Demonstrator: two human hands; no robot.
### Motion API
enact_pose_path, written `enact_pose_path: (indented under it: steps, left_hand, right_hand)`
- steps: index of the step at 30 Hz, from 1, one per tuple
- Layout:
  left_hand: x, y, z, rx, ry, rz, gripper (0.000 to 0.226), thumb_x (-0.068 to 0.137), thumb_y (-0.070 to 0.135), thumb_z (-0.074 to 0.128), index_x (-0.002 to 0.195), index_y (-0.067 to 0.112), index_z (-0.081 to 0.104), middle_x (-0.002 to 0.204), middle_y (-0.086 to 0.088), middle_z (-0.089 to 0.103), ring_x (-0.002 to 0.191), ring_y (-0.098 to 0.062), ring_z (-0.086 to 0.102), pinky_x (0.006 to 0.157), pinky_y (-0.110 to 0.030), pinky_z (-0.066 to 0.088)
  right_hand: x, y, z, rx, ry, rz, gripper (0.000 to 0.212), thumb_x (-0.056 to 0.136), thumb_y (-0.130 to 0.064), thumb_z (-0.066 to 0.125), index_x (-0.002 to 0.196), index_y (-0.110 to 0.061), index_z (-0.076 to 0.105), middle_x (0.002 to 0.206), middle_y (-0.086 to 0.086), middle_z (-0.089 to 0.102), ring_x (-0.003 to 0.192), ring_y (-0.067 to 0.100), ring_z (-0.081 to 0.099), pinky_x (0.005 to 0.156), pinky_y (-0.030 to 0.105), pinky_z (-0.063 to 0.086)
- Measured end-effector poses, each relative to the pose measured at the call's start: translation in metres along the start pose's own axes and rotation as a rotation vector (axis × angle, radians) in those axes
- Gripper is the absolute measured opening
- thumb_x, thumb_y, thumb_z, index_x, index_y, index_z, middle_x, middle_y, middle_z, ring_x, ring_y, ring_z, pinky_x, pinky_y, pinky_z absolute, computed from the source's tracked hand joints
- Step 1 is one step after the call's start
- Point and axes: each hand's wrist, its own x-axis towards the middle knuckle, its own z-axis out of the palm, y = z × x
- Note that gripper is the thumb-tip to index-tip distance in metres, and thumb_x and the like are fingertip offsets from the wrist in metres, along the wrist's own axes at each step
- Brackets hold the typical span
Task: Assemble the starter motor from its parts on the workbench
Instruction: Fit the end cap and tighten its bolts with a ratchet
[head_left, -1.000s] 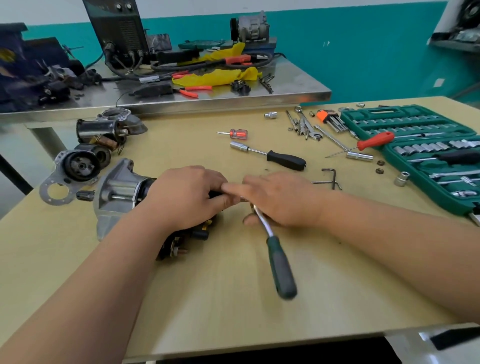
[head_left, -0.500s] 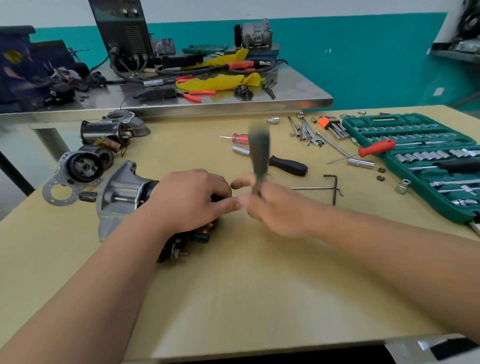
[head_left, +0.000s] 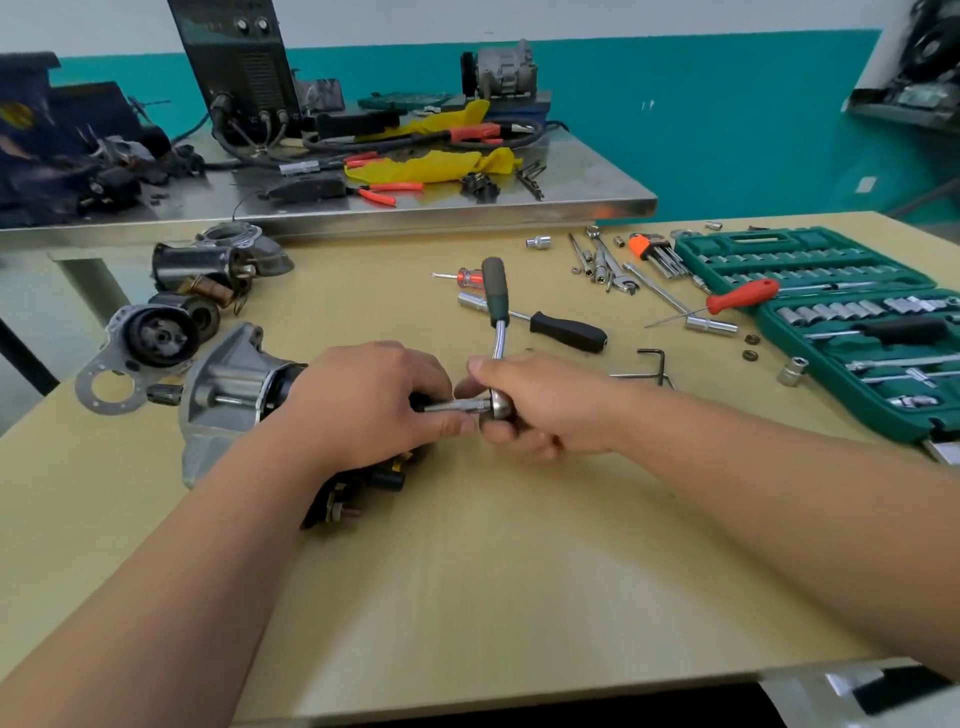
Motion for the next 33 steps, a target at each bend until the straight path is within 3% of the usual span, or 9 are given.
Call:
enact_pose_path:
  steps: [4,6,9,11,14,16,22,29,33]
  left_hand:
    - [0.000,-0.001,0.001,-0.008,0.037,0.013,0.047,0.084,0.072,0.041,0.089,0.035,0.070,0.094,0.021,0.065,0.089,-0.004,0.054,0.069,-0.030,0.046]
    - [0.001,-0.002,0.003,-0.007,0.045,0.013,0.051,0.084,0.075,0.037,0.085,0.035,0.068,0.092,0.021,0.065,0.087,-0.005,0.054,0.067,-0.029,0.045]
    - [0.002,-0.003,0.002,-0.010,0.052,0.017,0.054,0.083,0.079,0.036,0.086,0.036,0.070,0.092,0.022,0.065,0.087,-0.006,0.056,0.068,-0.031,0.048]
    - [0.000,-0.003,0.003,-0.017,0.043,0.016,0.054,0.080,0.080,0.040,0.085,0.036,0.070,0.092,0.022,0.066,0.085,-0.005,0.056,0.067,-0.032,0.048]
    - [-0.002,-0.005,0.003,0.001,0.059,-0.003,0.047,0.078,0.077,0.041,0.079,0.036,0.064,0.081,0.023,0.062,0.078,-0.001,0.054,0.060,-0.024,0.040]
    - [0.000,-0.004,0.004,-0.023,0.061,0.012,0.042,0.084,0.070,0.047,0.084,0.034,0.068,0.089,0.022,0.065,0.085,-0.003,0.056,0.064,-0.026,0.043]
    - [-0.001,-0.003,0.002,-0.022,0.017,-0.001,0.058,0.079,0.079,0.034,0.087,0.034,0.071,0.095,0.019,0.067,0.088,-0.008,0.058,0.069,-0.035,0.050]
    - [-0.002,-0.002,0.001,-0.020,0.039,0.000,0.054,0.074,0.073,0.038,0.085,0.031,0.070,0.092,0.019,0.066,0.088,-0.007,0.056,0.072,-0.033,0.048]
    - [-0.001,-0.006,0.000,-0.020,0.028,-0.020,0.050,0.074,0.078,0.043,0.082,0.034,0.066,0.089,0.016,0.066,0.085,-0.007,0.057,0.070,-0.033,0.049]
  right_hand:
    - [-0.009,0.005,-0.008,-0.879,0.175,-0.568,0.034,0.095,-0.035,0.050,0.128,-0.032,0.043,0.094,-0.015,0.051,0.085,0.006,0.050,0.070,0.031,0.042]
    - [-0.006,0.012,-0.009,-1.033,0.185,-0.603,0.045,0.095,-0.038,0.051,0.137,-0.028,0.036,0.107,-0.009,0.050,0.090,0.007,0.047,0.072,0.030,0.039]
    - [-0.006,0.006,0.004,-0.129,0.079,-0.194,0.036,0.100,-0.045,0.036,0.127,-0.021,0.041,0.084,-0.005,0.059,0.062,0.005,0.055,0.056,0.024,0.044]
    - [-0.010,0.001,0.011,0.029,0.055,-0.089,0.038,0.101,-0.044,0.032,0.126,-0.019,0.045,0.064,-0.006,0.053,0.047,0.008,0.045,0.048,0.025,0.039]
    - [-0.012,0.007,0.001,-0.979,0.202,-0.600,0.046,0.099,-0.043,0.038,0.141,-0.028,0.027,0.093,-0.004,0.058,0.076,0.007,0.052,0.066,0.031,0.041]
    - [-0.009,0.014,-0.007,-1.301,0.187,-0.668,0.053,0.097,-0.042,0.043,0.144,-0.032,0.020,0.099,-0.003,0.052,0.087,0.016,0.053,0.069,0.032,0.040]
    - [-0.006,0.006,0.011,0.317,-0.046,0.105,0.033,0.101,-0.047,0.030,0.106,-0.019,0.047,0.053,-0.005,0.045,0.037,0.010,0.029,0.039,0.019,0.023]
    - [-0.007,0.003,-0.011,-1.283,0.121,-0.674,0.049,0.094,-0.041,0.052,0.138,-0.035,0.032,0.087,-0.016,0.038,0.078,0.006,0.042,0.062,0.031,0.037]
    - [-0.007,0.002,0.005,-0.235,0.013,-0.203,0.041,0.097,-0.048,0.039,0.132,-0.027,0.036,0.061,-0.022,0.053,0.052,0.003,0.047,0.051,0.021,0.038]
